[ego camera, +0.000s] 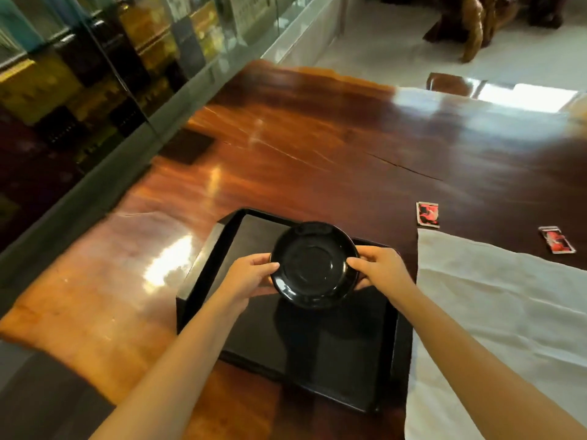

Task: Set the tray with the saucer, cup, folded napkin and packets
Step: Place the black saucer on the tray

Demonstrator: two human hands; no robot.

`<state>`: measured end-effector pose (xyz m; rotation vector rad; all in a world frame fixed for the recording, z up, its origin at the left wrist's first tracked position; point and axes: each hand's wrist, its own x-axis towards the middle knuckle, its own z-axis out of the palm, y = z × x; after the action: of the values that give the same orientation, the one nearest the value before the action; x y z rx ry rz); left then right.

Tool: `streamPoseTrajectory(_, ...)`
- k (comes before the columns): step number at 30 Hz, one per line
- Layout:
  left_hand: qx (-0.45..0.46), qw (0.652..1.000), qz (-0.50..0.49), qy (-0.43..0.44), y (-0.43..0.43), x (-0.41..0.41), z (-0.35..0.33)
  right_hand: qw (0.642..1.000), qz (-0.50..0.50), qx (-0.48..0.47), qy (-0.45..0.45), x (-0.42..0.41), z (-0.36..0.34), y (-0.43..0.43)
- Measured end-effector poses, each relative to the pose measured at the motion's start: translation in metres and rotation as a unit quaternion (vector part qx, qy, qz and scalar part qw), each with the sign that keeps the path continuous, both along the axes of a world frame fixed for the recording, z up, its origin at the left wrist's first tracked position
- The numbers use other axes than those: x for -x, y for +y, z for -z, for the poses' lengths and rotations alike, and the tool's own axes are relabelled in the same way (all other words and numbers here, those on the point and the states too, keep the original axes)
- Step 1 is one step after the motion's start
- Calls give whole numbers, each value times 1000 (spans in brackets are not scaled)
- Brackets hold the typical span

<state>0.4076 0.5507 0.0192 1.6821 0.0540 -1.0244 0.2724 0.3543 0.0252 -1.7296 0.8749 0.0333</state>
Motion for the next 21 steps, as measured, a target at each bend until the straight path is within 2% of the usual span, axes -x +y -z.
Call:
streamPoseTrajectory(7, -64, 997, -48, -14, 26, -33, 32, 998, -33, 12, 48, -54, 44, 28)
streamPoseTrajectory(21, -104, 991, -63, -47, 28, -67, 62, 995, -24, 10, 98, -85, 81, 43)
